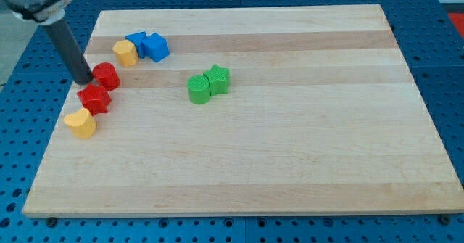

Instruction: Push the red circle into the green circle

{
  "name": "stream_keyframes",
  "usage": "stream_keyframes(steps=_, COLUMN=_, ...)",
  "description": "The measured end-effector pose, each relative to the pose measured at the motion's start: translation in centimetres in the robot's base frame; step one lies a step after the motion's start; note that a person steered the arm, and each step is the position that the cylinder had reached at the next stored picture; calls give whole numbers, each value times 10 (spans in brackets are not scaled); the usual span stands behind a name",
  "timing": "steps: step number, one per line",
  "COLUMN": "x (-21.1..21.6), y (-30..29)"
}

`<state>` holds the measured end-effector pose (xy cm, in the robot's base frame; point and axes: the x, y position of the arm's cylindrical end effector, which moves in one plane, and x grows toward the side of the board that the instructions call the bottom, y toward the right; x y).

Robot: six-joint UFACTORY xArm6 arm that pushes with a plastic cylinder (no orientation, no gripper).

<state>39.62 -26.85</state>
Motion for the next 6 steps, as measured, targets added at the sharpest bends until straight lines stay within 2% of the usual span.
stream_keyframes(steps=2, x=11, y=61)
stream_keyframes(steps=5, x=-15, y=33)
stream_keyframes(steps=6, x=0, y=49)
